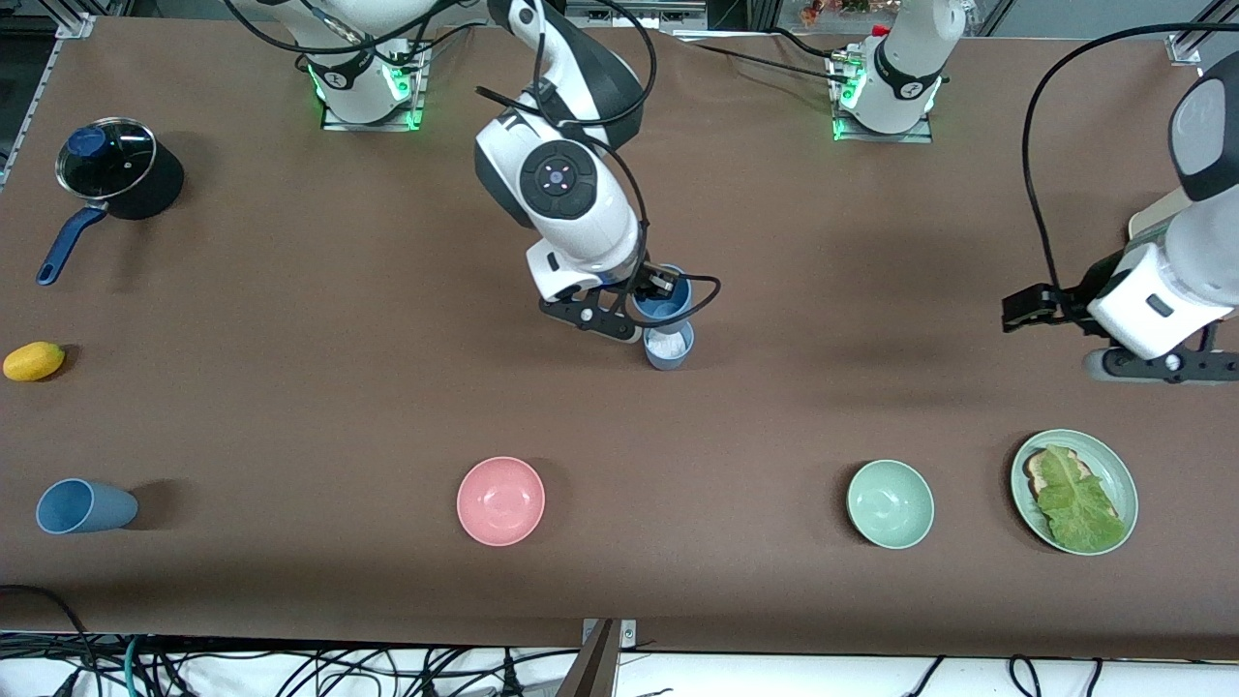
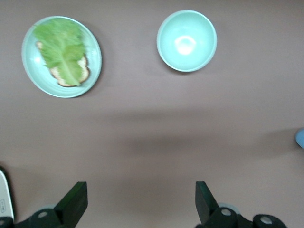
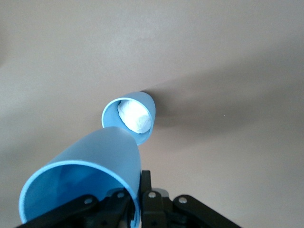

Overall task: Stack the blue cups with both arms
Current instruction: 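Lower the held cup into the tissue cup and open the right gripper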

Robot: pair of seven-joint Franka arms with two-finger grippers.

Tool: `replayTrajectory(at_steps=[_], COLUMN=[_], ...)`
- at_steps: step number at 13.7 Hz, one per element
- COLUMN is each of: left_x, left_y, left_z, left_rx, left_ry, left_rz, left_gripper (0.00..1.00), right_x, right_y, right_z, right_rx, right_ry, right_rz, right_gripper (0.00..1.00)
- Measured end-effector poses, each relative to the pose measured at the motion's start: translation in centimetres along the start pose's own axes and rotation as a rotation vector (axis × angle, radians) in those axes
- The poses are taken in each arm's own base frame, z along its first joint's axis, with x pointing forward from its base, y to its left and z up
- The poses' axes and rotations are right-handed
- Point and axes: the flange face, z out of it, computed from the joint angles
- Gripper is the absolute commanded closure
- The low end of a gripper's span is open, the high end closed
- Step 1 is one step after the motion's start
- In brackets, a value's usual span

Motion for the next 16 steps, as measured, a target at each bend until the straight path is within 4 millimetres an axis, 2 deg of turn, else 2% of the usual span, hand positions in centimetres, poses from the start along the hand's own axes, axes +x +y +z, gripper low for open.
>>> replayTrajectory(at_steps=[2,4,7,16], left_x=[-1.6,-2.5,-2.6,-2.5], left_y=[-0.7,-0.7,-0.3,-0.1], left_z=[-0.5,-1.4,-1.6,-1.7], left_rx=[0.006,0.008,0.009,0.009], left_ry=[0.009,0.015,0.018,0.022], left_rz=[-0.013,-0.012,-0.007,-0.003], left_gripper=[0.00,0.00,0.00,0.00], right_x=[-0.6,-1.3,-2.0,-2.3], right_y=[-0.3,-0.5,-0.9,-1.4], right_z=[0.7,1.4,2.3,4.5], right_rx=[-0.025,-0.049,-0.071,-0.102], right_ry=[0.025,0.052,0.077,0.155], right_rz=[-0.024,-0.049,-0.074,-0.132], right_gripper=[1.00,1.00,1.00,1.00])
